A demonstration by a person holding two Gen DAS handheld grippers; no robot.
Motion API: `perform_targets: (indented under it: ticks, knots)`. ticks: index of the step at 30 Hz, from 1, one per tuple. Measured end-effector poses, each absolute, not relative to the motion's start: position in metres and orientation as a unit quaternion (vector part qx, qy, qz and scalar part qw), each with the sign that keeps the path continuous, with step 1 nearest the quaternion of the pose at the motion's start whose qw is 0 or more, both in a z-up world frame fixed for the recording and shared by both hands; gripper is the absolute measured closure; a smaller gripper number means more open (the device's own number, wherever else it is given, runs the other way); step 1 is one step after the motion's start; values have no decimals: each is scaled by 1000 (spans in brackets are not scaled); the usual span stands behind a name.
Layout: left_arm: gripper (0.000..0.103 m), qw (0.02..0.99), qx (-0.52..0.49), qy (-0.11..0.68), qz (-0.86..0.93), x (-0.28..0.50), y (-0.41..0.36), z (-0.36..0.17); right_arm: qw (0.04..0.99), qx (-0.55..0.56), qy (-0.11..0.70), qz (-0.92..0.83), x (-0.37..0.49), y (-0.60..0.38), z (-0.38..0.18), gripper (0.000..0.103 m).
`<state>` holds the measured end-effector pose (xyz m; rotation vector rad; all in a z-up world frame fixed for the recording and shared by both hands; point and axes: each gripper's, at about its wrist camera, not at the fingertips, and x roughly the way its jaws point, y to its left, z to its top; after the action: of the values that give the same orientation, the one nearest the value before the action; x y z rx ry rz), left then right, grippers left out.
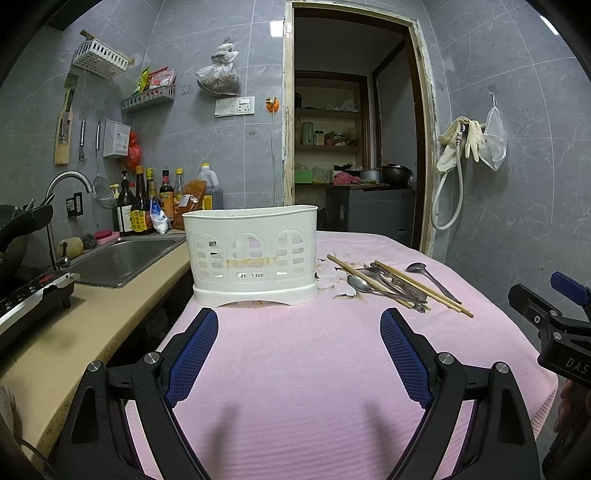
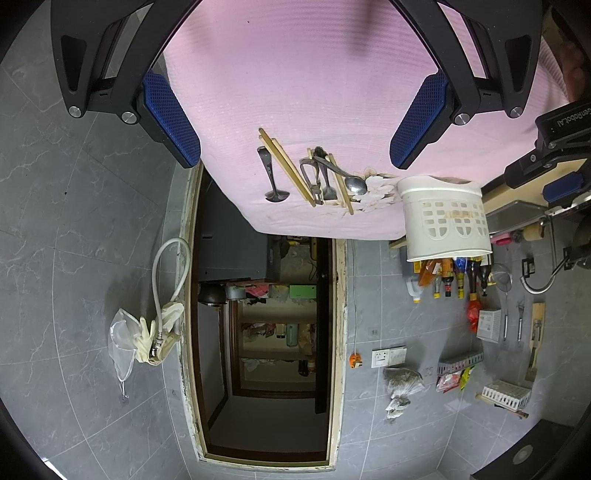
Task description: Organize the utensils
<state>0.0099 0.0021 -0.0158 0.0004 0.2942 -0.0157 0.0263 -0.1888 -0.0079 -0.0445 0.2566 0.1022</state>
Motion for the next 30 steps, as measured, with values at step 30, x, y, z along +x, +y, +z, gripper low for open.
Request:
perform_targets:
  ticks: [30]
  knots:
    - [17,985,9,168,-42,65,-5,12,989,-60,122,57,55,-216,11,0]
